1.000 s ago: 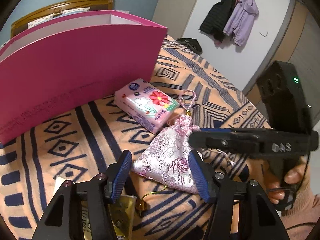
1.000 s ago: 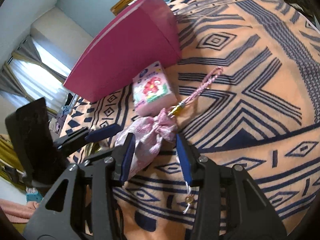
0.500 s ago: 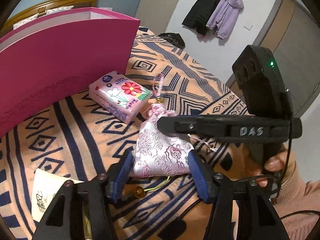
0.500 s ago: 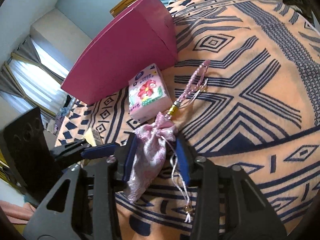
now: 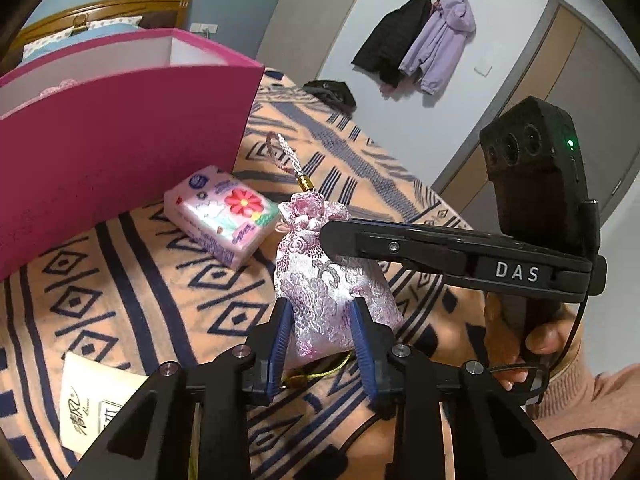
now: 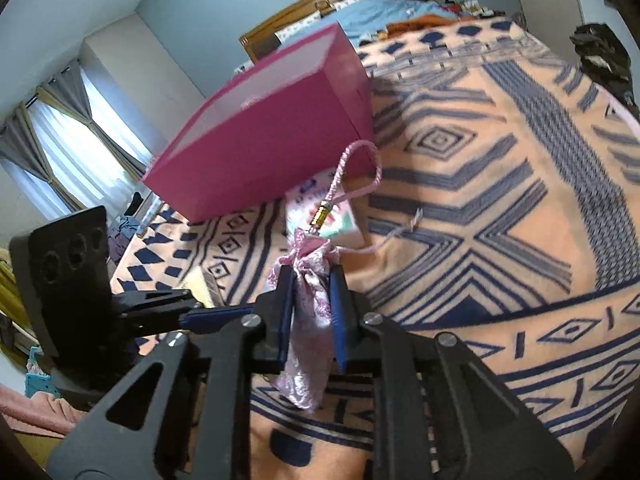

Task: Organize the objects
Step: 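Lift the pink pouch and carry it over the pink box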

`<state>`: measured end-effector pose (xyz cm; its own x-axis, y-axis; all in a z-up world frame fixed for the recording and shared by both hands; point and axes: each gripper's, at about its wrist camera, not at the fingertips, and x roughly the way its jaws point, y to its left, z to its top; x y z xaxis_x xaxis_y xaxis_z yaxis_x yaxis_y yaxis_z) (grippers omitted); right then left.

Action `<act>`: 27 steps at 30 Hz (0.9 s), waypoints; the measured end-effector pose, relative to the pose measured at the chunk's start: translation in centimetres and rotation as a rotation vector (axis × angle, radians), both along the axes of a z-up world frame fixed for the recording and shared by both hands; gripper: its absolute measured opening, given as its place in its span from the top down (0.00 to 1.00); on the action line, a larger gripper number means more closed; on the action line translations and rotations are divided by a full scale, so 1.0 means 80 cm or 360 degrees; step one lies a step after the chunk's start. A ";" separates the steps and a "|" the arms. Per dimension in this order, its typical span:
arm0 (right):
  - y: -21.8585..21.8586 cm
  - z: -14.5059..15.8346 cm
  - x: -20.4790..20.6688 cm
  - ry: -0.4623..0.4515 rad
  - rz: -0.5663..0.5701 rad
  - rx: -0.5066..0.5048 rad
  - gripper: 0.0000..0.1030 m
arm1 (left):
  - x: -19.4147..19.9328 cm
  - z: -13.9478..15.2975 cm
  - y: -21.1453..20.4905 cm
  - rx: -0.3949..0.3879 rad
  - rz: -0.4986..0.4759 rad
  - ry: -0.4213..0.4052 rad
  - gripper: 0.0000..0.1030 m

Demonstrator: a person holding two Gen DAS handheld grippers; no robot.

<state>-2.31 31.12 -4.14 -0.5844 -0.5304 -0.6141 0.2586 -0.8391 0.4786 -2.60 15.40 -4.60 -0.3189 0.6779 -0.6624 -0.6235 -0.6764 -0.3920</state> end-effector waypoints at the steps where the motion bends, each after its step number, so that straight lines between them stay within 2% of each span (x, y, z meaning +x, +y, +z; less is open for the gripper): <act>1: -0.001 0.004 0.001 0.0016 0.0005 0.0000 0.82 | 0.000 0.003 0.000 0.0010 0.0001 0.0008 0.71; 10: -0.012 0.044 0.003 0.0163 0.0065 -0.0015 0.83 | -0.004 0.035 -0.010 0.0075 0.0031 0.0091 0.71; 27: -0.042 0.113 -0.023 0.0425 0.0222 -0.0014 0.85 | -0.030 0.095 -0.036 0.0089 0.0148 0.0291 0.71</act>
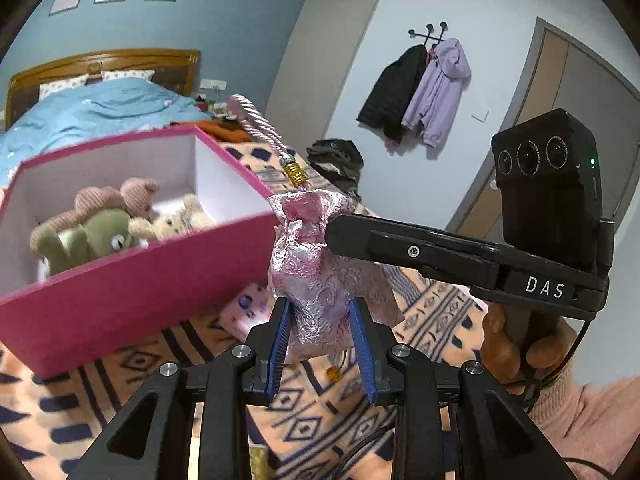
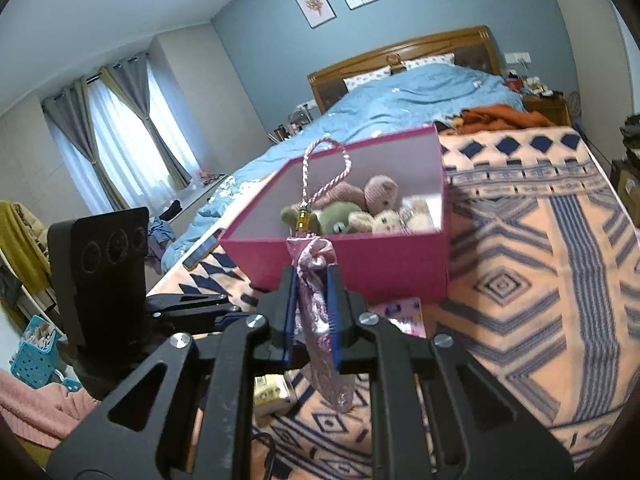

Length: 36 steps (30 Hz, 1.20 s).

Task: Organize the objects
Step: 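Lift the pink pouch and carry it over the pink box, then lower the pouch into the box and open the right gripper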

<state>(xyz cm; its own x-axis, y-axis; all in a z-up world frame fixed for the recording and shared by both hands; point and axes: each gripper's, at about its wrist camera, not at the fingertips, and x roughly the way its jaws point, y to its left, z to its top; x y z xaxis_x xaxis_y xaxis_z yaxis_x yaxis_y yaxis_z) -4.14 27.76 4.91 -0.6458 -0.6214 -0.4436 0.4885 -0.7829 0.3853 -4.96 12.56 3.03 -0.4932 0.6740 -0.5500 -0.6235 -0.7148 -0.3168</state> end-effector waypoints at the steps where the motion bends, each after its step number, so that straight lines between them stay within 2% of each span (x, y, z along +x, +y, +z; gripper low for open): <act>1: -0.002 0.004 -0.003 0.0014 0.0005 -0.0002 0.85 | -0.001 0.005 -0.002 -0.0005 0.0008 0.0016 0.71; 13: -0.016 0.055 -0.050 0.0161 0.0056 -0.0025 0.85 | -0.048 0.055 -0.010 -0.0032 0.0107 0.0145 0.71; 20: -0.022 0.074 -0.086 0.0214 0.0045 -0.0021 0.85 | -0.085 0.075 -0.013 -0.0059 0.0175 0.0169 0.71; 29: -0.030 0.069 -0.134 0.0181 0.0008 0.0019 0.85 | -0.135 0.068 -0.012 -0.0126 0.0252 0.0130 0.71; 36: -0.034 0.047 -0.171 0.0102 -0.0019 0.0065 0.85 | -0.173 0.043 -0.017 -0.0078 0.0278 -0.0019 0.71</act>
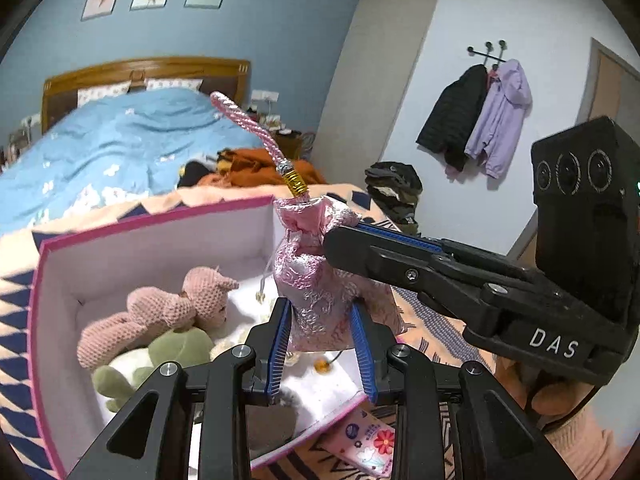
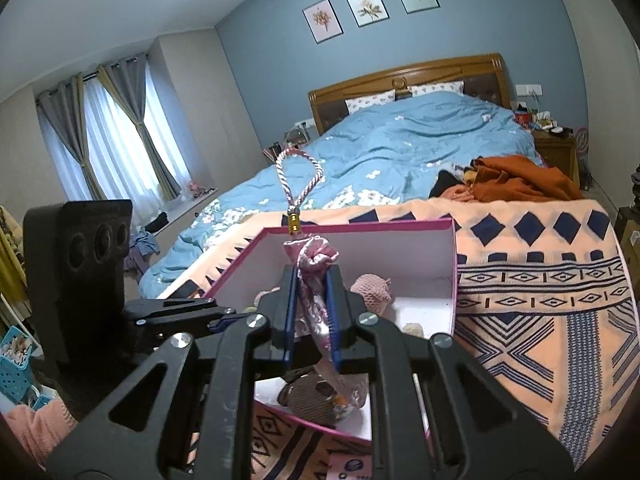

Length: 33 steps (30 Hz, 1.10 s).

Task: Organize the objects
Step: 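Lower the pouch into the box and open the right gripper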

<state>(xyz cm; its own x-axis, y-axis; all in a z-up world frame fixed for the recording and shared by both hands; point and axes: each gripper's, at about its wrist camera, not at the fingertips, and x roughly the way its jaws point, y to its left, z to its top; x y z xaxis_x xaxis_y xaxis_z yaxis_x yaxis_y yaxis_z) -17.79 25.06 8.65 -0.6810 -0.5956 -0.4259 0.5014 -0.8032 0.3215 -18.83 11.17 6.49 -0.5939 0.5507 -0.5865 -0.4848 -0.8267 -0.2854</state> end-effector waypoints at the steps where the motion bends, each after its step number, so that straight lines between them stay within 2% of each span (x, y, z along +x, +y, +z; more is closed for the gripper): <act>1: 0.000 -0.003 -0.004 -0.0010 -0.0008 0.0003 0.85 | -0.004 -0.003 -0.001 0.0009 0.0001 -0.0015 0.71; 9: 0.004 -0.037 -0.034 -0.0120 -0.0062 0.0040 0.85 | -0.029 -0.032 0.012 -0.0035 0.0031 -0.0117 0.71; 12: 0.003 -0.047 -0.041 -0.0118 -0.0128 0.0132 0.85 | -0.034 -0.048 0.018 -0.0071 0.0048 -0.0165 0.71; 16: 0.008 -0.057 -0.050 -0.0157 -0.0199 0.0173 0.84 | -0.034 -0.057 0.018 -0.0097 0.0097 -0.0171 0.71; 20: 0.012 -0.056 -0.043 -0.0139 -0.0205 0.0185 0.83 | -0.019 -0.054 0.012 -0.0103 0.0117 -0.0111 0.69; 25: 0.015 -0.052 -0.025 -0.0121 -0.0181 0.0166 0.77 | 0.012 -0.042 0.010 -0.0132 0.0106 0.0024 0.58; 29: 0.016 -0.050 -0.008 -0.0106 -0.0153 0.0155 0.73 | 0.047 -0.031 0.010 -0.0157 0.0087 0.0133 0.57; 33: 0.020 -0.046 0.015 -0.0077 -0.0127 0.0128 0.72 | 0.073 -0.023 0.005 -0.0139 0.0056 0.0186 0.55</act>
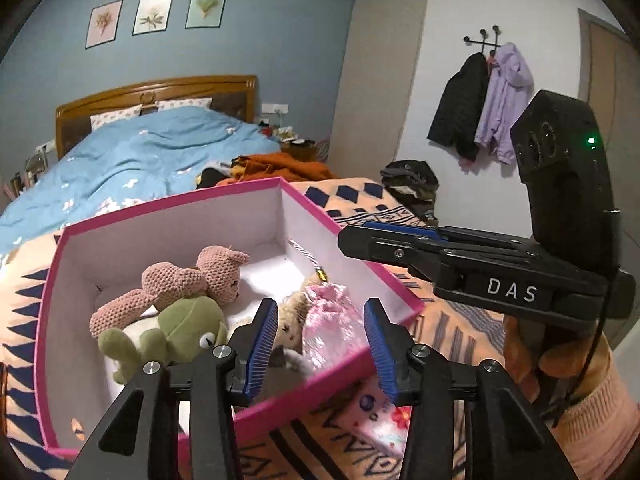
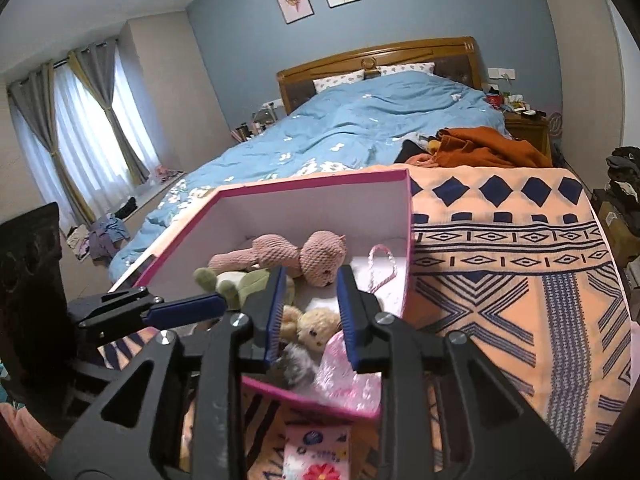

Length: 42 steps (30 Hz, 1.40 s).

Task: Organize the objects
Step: 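Lower the pouch into the box and open the right gripper, then move the right gripper to the pink flowered tissue pack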

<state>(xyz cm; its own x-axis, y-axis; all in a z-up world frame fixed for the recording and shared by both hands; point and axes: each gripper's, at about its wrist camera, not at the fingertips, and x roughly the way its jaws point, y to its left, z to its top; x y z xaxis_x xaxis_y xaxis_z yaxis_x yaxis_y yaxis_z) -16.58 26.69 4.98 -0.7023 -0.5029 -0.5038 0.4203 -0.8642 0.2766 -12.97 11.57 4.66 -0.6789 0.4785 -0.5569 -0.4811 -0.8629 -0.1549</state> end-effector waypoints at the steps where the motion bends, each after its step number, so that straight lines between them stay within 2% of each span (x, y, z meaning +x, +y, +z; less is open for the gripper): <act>1: 0.001 0.001 0.006 0.0008 0.0002 -0.0006 0.72 | 0.005 0.001 -0.001 0.0007 -0.0013 0.0006 0.55; 10: 0.020 -0.011 0.064 0.0011 0.0057 -0.0065 0.69 | 0.048 -0.012 -0.004 0.0042 -0.0042 0.0006 0.51; 16: 0.032 -0.041 0.091 -0.0069 0.0052 -0.0053 0.63 | 0.060 -0.048 0.008 0.0047 -0.0069 -0.0134 0.51; 20: 0.037 -0.076 0.094 -0.0201 0.0034 -0.0079 0.63 | 0.067 -0.073 0.020 0.0028 -0.0079 -0.0225 0.51; 27: 0.045 -0.119 0.091 -0.0345 -0.0036 -0.0052 0.61 | 0.067 -0.097 0.031 0.0004 -0.0044 -0.0341 0.51; 35: 0.046 -0.142 0.079 -0.0442 -0.0040 -0.0073 0.61 | 0.058 -0.125 0.032 0.0011 -0.0021 -0.0489 0.52; 42: 0.035 -0.147 0.086 -0.0483 0.0016 -0.0086 0.62 | 0.059 -0.132 0.024 0.0040 -0.0036 -0.0535 0.56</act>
<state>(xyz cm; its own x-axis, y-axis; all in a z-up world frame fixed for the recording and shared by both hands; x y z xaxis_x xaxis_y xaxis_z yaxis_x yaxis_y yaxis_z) -9.73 29.47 -6.80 -0.5188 -0.5408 -0.6621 0.3202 -0.8410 0.4361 -8.25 13.49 -5.87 -0.4483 0.5078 -0.7357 -0.4182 -0.8465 -0.3294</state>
